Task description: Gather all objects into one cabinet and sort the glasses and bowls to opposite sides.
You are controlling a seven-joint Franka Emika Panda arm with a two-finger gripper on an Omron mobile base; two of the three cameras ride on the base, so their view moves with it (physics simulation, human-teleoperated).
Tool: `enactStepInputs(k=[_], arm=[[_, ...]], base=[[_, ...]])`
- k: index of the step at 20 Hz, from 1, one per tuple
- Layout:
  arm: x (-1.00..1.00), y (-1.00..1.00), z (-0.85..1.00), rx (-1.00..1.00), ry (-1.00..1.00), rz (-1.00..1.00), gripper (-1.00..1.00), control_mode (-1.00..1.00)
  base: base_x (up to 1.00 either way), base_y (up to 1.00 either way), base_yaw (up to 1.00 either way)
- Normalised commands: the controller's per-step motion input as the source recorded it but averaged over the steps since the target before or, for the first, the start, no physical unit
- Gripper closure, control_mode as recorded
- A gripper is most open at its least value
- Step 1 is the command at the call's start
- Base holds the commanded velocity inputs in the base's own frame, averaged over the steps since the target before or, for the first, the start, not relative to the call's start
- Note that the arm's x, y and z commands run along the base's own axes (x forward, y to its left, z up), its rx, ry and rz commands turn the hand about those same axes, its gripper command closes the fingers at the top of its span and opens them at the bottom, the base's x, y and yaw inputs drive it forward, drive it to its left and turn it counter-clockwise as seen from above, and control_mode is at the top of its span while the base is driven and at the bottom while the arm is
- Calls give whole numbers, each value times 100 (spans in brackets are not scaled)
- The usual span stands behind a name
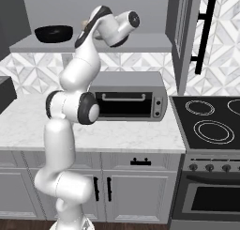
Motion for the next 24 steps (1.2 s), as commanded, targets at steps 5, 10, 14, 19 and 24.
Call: enactStepInputs(k=[5,10,14,19,24], arm=[[31,-3,-4,0,13,0,100,-100],[16,0,-14,0,8,0,100,-100],[58,0,-18,-1,-3,0,100,-100],[35,-7,-11,-1,1,0,100,-100],[3,0,0,0,0,0,100,-100]], base=[[0,0,0],[0,0,0],[0,0,0],[0,0,0],[0,0,0]])
